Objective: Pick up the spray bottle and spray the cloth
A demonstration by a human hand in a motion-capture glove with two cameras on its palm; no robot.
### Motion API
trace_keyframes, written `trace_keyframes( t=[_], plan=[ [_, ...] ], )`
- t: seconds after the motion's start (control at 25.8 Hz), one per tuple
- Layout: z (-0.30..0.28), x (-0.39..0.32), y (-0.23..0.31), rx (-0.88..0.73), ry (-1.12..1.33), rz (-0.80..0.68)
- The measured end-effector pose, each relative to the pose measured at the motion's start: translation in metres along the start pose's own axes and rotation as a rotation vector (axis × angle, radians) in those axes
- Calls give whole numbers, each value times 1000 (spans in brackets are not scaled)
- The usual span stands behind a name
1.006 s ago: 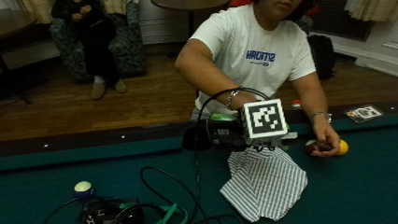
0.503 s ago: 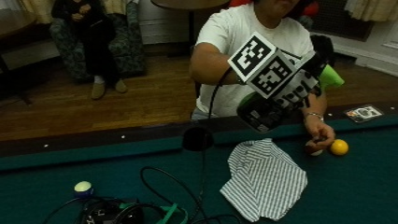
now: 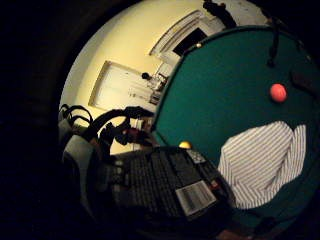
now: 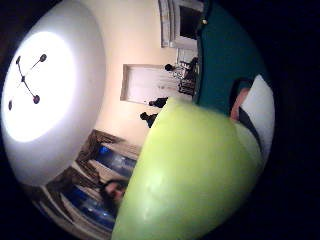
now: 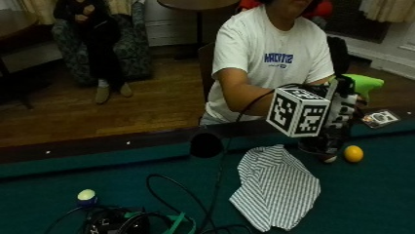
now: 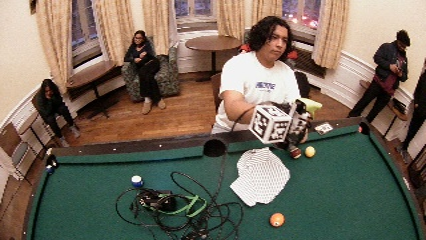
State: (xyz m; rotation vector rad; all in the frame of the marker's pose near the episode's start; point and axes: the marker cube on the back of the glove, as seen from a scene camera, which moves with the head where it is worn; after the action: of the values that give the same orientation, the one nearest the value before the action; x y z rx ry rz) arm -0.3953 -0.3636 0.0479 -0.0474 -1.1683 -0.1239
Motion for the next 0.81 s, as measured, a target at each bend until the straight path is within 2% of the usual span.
trace_keyframes(
  t=[0.35, 0.81],
  plan=[
    [88, 78, -7, 18, -110, 3],
    [160, 128, -19, 44, -16, -68]
  ],
)
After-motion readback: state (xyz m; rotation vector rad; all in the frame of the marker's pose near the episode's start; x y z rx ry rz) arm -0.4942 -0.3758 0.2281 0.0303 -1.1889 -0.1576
